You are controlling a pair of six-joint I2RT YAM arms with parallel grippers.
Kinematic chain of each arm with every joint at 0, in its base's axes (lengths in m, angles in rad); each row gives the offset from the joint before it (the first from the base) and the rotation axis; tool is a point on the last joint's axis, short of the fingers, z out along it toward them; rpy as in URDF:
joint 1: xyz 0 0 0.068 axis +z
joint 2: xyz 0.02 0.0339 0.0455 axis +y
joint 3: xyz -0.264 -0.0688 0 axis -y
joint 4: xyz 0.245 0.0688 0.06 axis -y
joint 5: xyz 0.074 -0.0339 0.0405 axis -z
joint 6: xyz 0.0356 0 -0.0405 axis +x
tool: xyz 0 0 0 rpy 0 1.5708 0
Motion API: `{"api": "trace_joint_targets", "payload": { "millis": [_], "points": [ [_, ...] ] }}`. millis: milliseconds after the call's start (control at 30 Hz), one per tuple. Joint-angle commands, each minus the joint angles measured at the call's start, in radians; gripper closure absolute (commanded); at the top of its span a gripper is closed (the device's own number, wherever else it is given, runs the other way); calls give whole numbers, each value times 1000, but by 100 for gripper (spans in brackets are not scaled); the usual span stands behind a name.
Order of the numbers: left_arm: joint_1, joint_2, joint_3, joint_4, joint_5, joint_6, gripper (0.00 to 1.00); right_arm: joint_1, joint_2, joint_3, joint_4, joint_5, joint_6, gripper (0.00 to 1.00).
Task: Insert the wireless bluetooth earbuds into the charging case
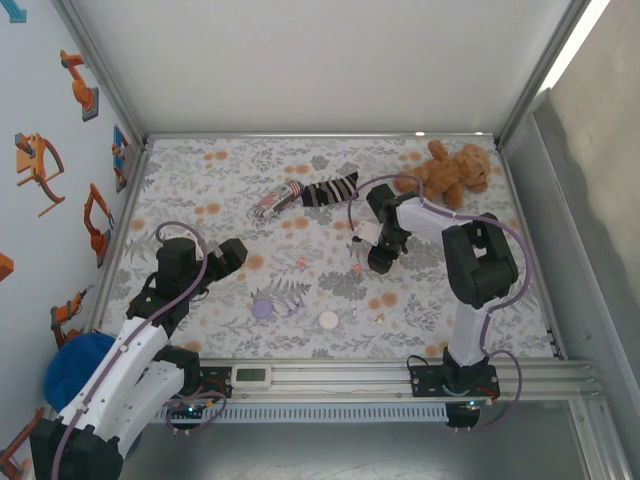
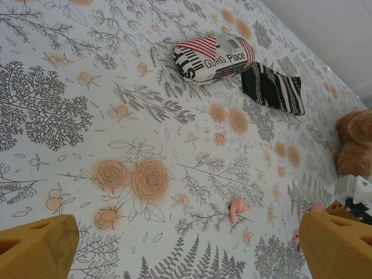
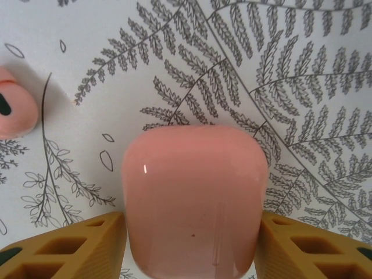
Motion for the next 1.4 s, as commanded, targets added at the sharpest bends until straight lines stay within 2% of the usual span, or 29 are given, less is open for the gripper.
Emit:
{"api": "trace_joint_targets", "payload": {
  "millis": [0,200,367,400,533,767,1033,1367],
  "points": [
    [-4,0,31,-13,-3,-4,4,11,-20,-3,24,15,-12,46],
    [-5,-2,30,-14,-6,-4,4,12,-57,-21,38,13,-25,55],
    [-5,-6,31,-18,-4,-5,4,11,-78,-30,41,11,-31,58],
    [-6,-6,31,-18,-4,-5,4,11,-85,-31,40,8,-33,63],
    [-6,-6,32,-16,6,-5,4,14,-120,-43,45,-5,-34,64],
    [-9,23,44,82,152,10,1,44,-256,-91,102,-41,-36,65],
    [-61,113,135,152,329,19,14,109,-453,-129,165,-75,-43,66],
    [-188,233,232,260,431,29,25,199,-628,-96,162,-94,-54,69]
  ]
}}
